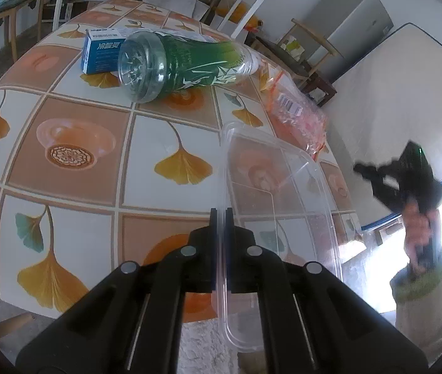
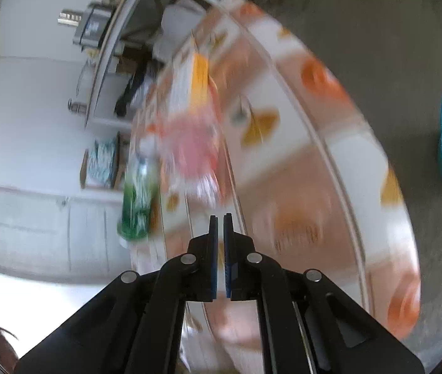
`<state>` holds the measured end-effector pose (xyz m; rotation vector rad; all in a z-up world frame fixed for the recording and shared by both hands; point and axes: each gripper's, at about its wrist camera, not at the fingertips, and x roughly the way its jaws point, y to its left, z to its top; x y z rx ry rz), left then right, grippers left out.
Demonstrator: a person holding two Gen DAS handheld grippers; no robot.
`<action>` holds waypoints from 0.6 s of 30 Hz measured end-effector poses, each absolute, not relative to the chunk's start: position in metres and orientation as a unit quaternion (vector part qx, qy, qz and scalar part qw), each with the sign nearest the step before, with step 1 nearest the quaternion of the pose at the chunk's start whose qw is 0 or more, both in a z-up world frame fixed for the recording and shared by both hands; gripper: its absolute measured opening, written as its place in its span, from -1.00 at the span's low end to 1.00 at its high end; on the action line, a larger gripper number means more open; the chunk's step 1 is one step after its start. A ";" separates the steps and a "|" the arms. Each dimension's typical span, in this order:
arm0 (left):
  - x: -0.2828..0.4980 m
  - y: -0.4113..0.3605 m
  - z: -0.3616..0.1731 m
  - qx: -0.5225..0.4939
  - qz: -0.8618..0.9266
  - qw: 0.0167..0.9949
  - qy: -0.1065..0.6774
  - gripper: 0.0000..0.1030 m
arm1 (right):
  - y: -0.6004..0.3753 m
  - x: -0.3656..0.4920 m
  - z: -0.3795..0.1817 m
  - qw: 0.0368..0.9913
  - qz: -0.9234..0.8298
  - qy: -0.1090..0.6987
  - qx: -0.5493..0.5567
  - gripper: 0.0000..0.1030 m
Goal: Collect trash
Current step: 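Lift the pink snack bag with the right tool while the left tool holds the container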
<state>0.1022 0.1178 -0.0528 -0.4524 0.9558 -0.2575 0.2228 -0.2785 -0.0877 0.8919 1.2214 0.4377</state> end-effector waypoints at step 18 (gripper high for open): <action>0.107 0.109 -0.051 -0.213 -0.113 0.853 0.462 -0.95 | -0.252 0.333 -0.104 0.698 0.242 0.560 0.377 0.24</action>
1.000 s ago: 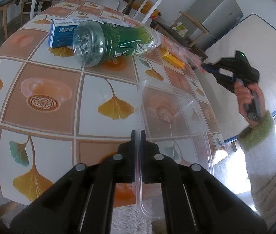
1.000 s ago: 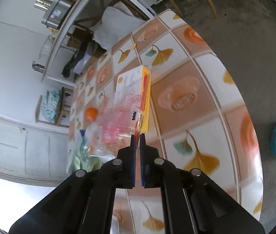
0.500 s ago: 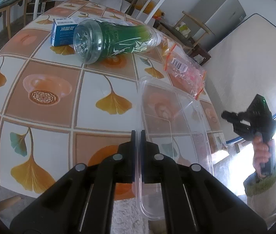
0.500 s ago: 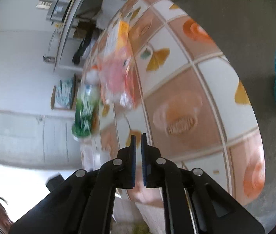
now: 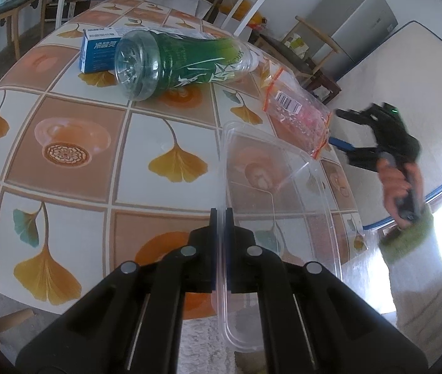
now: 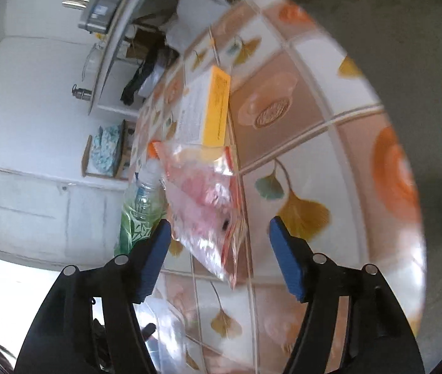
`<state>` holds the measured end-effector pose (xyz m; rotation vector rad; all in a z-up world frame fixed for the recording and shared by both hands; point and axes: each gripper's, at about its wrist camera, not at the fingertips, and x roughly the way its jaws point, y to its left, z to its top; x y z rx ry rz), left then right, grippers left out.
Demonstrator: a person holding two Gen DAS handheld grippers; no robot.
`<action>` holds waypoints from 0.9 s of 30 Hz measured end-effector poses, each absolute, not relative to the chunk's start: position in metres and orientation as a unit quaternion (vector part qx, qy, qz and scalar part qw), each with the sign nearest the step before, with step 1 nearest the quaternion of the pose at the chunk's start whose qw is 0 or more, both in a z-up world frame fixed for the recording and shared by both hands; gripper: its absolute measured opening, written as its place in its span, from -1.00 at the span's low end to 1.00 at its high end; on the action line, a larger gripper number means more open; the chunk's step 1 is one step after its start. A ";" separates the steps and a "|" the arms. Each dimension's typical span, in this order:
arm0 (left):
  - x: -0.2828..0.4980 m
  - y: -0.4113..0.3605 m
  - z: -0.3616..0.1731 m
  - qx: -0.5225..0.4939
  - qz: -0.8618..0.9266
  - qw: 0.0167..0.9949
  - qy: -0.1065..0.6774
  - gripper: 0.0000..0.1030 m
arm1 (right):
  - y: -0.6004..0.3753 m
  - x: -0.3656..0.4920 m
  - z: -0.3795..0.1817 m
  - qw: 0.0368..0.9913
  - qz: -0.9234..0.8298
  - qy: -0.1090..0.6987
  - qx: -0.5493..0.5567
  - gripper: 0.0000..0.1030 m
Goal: Collect trash
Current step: 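Lift the pink snack bag with the right tool while the left tool holds the container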
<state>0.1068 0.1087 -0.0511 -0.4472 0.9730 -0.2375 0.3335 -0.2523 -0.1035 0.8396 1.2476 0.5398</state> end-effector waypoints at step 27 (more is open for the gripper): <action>0.093 0.114 -0.041 -0.225 -0.112 0.862 0.440 -0.95 | -0.178 0.212 0.015 0.861 0.234 0.448 0.053 -0.89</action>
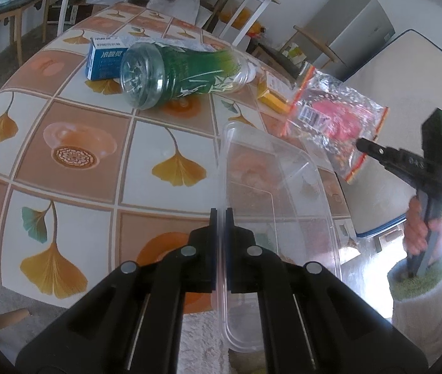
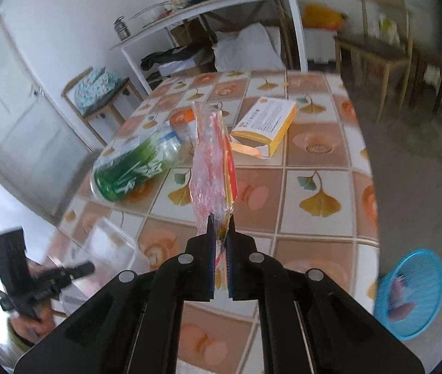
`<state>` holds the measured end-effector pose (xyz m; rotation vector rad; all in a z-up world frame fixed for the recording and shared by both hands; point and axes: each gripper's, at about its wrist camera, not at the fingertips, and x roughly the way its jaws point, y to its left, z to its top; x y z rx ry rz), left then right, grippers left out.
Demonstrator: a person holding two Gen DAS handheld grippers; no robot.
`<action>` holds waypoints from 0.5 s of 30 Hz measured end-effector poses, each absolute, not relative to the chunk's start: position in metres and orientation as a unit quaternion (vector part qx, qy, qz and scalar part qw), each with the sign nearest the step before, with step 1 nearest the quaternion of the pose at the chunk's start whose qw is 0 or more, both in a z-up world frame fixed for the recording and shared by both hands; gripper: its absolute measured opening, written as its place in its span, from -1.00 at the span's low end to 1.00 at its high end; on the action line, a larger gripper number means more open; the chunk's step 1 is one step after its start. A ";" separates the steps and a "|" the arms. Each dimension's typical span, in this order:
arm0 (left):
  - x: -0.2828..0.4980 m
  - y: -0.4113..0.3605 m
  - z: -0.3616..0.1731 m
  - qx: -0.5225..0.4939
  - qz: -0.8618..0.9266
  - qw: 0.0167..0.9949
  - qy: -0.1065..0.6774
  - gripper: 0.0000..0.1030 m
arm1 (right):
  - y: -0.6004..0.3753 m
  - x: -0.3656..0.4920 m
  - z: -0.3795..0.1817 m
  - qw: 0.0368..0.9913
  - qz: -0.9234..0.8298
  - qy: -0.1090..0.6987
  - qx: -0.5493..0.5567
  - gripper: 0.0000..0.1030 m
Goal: Collect trash
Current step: 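Lift the pink snack bag with the right tool while the left tool holds the container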
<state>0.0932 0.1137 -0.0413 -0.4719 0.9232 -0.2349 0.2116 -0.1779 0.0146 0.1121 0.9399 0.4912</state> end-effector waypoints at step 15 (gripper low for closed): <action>0.084 0.108 -0.025 -0.241 -0.106 0.874 0.408 -0.95 | -0.211 0.166 0.028 0.860 0.221 0.448 0.105 -0.89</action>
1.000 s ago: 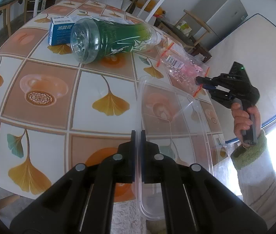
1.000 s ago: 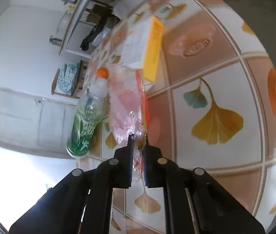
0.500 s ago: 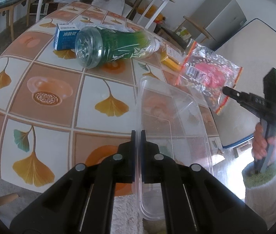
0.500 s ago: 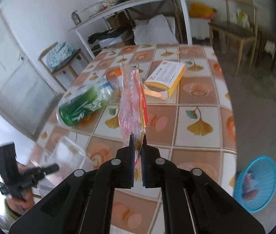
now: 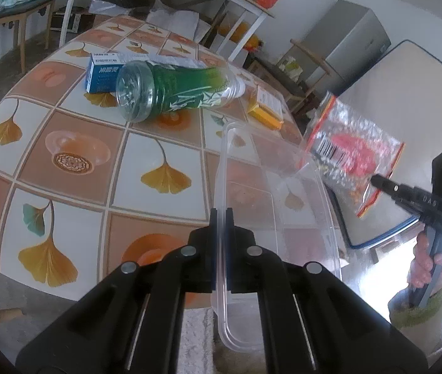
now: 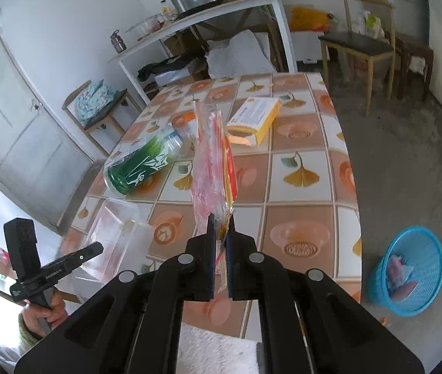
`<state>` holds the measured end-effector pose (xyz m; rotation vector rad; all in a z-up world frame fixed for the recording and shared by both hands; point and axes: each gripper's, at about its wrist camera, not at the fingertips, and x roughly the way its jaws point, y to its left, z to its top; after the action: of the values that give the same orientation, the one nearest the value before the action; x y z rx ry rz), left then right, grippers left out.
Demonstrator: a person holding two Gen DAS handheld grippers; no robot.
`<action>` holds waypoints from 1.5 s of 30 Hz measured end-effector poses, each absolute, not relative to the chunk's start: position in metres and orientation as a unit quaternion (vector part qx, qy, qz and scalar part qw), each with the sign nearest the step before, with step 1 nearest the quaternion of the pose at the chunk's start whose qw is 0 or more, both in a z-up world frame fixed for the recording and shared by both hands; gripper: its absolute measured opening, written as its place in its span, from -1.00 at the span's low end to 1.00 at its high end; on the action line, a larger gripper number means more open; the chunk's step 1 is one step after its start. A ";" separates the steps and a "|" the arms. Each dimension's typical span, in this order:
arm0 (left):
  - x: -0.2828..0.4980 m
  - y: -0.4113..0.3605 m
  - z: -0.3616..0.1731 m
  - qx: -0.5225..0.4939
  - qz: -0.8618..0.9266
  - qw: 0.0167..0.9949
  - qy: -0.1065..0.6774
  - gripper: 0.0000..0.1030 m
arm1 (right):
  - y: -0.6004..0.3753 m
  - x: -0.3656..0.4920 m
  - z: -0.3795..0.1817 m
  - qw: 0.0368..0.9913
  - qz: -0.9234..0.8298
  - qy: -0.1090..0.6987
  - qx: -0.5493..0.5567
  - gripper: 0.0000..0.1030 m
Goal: Collect trash
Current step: 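Lift the pink snack bag with the right tool while the left tool holds the container, then carry the container with the left tool while the right tool carries the snack bag toward the basket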
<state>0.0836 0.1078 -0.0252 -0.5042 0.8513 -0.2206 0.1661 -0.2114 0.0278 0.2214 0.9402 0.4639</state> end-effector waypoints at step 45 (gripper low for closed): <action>0.065 0.127 -0.013 -0.260 -0.094 0.885 0.375 -0.95 | -0.194 0.157 0.043 0.859 0.232 0.438 0.125 -0.89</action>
<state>0.0648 0.1271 -0.0127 -0.5401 0.7806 -0.1948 0.1565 -0.1937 0.0430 0.2617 0.9204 0.4862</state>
